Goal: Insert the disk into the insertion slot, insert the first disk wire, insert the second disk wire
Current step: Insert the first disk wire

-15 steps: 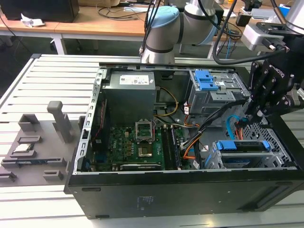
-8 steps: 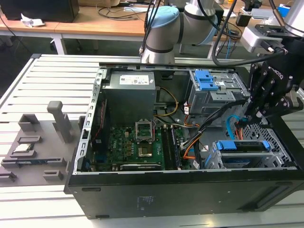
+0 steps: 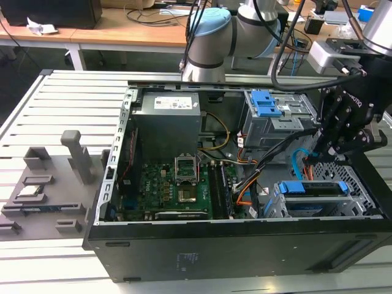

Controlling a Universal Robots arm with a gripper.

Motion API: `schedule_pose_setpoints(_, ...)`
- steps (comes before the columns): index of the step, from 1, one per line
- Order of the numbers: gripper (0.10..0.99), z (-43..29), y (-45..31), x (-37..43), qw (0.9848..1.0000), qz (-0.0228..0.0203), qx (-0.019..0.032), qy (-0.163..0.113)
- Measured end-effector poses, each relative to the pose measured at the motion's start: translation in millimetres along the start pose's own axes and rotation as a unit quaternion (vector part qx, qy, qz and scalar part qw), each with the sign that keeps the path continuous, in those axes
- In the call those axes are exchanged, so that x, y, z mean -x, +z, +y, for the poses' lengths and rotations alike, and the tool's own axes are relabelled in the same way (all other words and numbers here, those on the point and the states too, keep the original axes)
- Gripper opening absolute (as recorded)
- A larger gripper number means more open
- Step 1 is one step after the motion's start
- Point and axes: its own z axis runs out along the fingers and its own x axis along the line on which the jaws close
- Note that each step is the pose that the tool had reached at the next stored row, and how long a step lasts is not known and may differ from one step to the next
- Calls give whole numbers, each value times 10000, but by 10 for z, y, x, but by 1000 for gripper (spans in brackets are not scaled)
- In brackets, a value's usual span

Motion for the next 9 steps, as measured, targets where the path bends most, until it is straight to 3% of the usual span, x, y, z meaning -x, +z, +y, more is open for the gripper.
schedule_pose_setpoints(9, 302, -1, 43, 15, 10000, 27, 0, 1)
